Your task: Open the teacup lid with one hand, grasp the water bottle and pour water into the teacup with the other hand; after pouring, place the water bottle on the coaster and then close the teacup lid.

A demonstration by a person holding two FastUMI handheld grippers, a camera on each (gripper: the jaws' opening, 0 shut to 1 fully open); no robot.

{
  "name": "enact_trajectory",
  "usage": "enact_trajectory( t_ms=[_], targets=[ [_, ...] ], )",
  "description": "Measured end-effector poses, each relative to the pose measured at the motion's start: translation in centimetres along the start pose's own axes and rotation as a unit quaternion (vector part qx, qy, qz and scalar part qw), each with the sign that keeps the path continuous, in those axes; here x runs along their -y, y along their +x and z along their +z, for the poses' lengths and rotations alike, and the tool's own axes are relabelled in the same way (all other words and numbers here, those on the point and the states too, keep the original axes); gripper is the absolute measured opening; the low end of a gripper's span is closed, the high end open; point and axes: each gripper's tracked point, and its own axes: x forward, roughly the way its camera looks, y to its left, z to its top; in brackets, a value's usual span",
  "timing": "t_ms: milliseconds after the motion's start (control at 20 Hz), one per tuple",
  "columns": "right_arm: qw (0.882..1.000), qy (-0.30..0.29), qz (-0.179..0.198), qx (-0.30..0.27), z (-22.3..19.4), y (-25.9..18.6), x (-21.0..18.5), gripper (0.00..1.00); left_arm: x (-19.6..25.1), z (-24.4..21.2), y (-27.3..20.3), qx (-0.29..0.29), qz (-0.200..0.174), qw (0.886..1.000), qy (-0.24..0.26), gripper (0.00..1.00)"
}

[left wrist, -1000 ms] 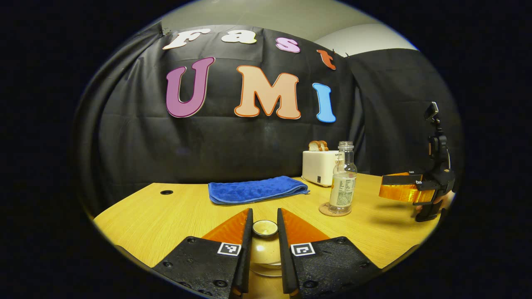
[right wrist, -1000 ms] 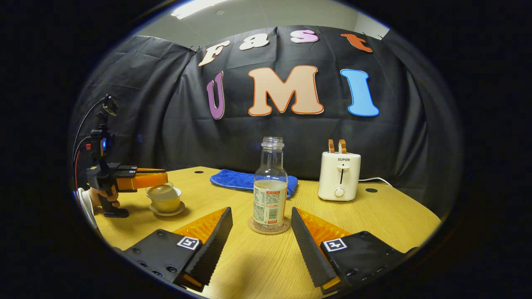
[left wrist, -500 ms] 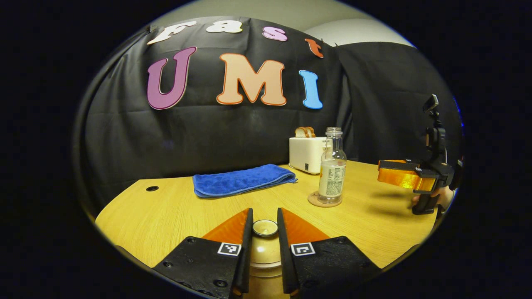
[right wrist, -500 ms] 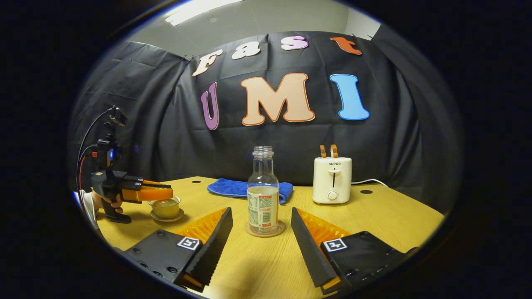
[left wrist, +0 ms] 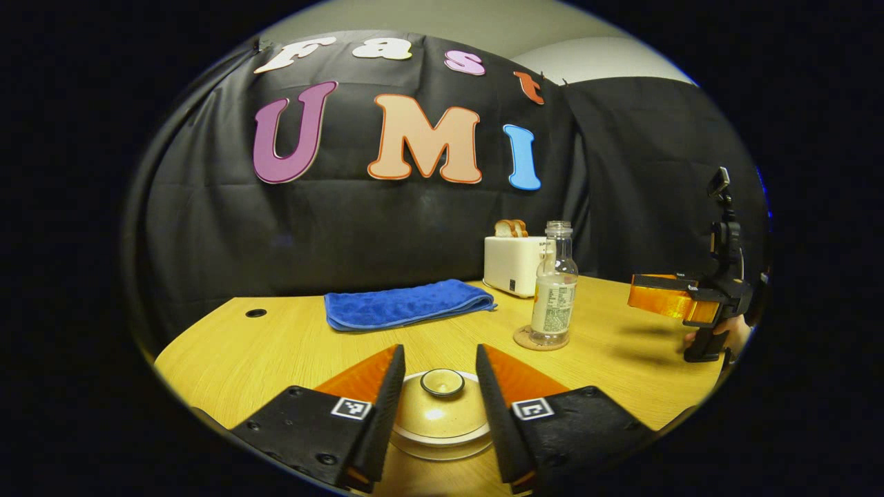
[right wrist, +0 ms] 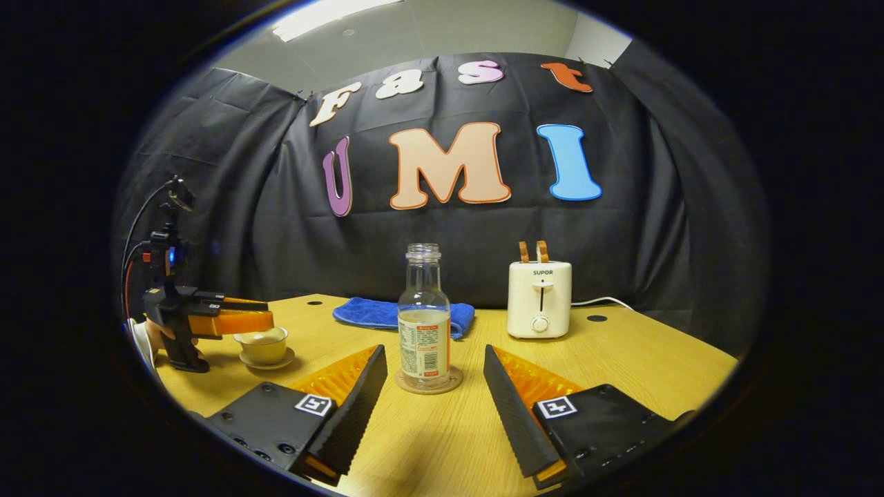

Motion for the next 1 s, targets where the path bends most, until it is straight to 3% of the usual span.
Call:
enact_trajectory(
  t_ms=[100,150,350,400,450,600,650,700,900,1000],
  targets=[
    [1.0,-0.001,-0.014,-0.001,-0.1,0.1,0.5,0.91,-0.4,0.9,-0.6,0.014,0.012,1.0,-0.002,0.88],
    [1.0,-0.001,-0.017,0.0,0.0,0.1,0.6,0.91,-0.4,0.7,-0.5,0.021,0.017,1.0,0.0,0.98],
    [0.999,-0.002,-0.037,0.001,0.1,0.1,1.4,0.91,-1.4,0.6,-1.5,0.022,0.045,0.999,0.0,0.96],
    [0.999,-0.002,-0.043,0.001,0.0,0.0,1.5,0.97,-1.8,0.6,-1.8,0.021,0.056,0.998,-0.001,0.96],
    [0.999,-0.002,-0.049,0.002,0.1,0.1,1.7,0.91,-2.2,0.6,-2.4,0.022,0.067,0.998,-0.001,0.96],
    [0.998,-0.003,-0.069,0.003,0.1,0.0,2.4,0.91,-3.0,0.6,-4.3,0.024,0.098,0.995,0.0,0.96],
    [0.997,-0.003,-0.074,0.003,0.2,-0.1,2.6,0.84,-3.5,0.6,-4.9,0.023,0.112,0.993,0.0,0.96],
    [0.997,-0.003,-0.078,0.003,0.1,-0.1,2.8,0.91,-4.2,0.6,-5.6,0.023,0.13,0.991,0.0,0.96],
    [0.995,-0.004,-0.1,0.005,0.2,-0.3,3.6,0.91,-7.5,0.5,-8.0,0.021,0.219,0.975,0.0,0.97],
    [0.995,-0.004,-0.104,0.005,0.1,-0.4,3.7,0.91,-7.9,0.3,-8.4,0.017,0.239,0.971,-0.001,0.97]
  ],
)
